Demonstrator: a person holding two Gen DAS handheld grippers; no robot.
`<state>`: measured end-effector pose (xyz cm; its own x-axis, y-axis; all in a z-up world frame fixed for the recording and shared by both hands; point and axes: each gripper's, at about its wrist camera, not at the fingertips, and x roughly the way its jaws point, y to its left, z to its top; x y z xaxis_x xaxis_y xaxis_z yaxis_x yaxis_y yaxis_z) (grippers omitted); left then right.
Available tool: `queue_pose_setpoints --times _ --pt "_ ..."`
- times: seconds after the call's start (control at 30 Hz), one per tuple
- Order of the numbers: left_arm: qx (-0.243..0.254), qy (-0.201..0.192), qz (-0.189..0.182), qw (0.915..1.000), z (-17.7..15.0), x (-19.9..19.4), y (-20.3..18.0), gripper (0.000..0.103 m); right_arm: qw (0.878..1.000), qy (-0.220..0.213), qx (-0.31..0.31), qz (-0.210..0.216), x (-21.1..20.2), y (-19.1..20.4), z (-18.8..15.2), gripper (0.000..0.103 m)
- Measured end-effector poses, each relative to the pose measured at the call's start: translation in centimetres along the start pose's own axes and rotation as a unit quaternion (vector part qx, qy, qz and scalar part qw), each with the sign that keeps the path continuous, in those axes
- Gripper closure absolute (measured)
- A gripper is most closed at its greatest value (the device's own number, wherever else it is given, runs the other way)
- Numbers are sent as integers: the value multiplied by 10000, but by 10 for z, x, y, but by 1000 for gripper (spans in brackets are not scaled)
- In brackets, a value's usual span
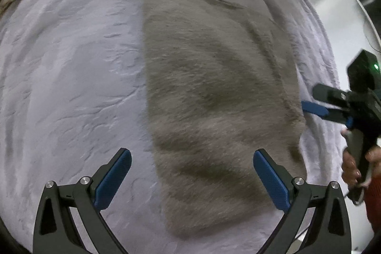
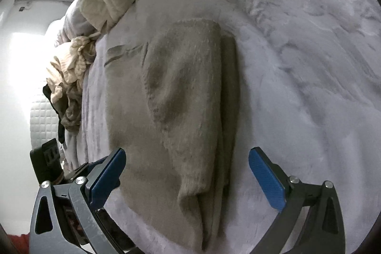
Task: Fold small clothes
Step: 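Lower both tools onto the sweater strip end and close them on it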
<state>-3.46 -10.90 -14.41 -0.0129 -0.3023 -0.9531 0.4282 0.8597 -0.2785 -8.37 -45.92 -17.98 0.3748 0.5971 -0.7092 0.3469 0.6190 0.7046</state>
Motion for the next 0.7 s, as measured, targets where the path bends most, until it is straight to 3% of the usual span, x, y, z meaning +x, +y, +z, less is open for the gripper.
queue_pose_setpoints --times 0.2,0.7 --pt "-25 67 -57 10000 6 10 -4 1 9994 226 195 166 22 -14 16 0" --pt "-104 127 -411 9990 18 36 -5 1 9981 397 -228 406 48 -4 38 0"
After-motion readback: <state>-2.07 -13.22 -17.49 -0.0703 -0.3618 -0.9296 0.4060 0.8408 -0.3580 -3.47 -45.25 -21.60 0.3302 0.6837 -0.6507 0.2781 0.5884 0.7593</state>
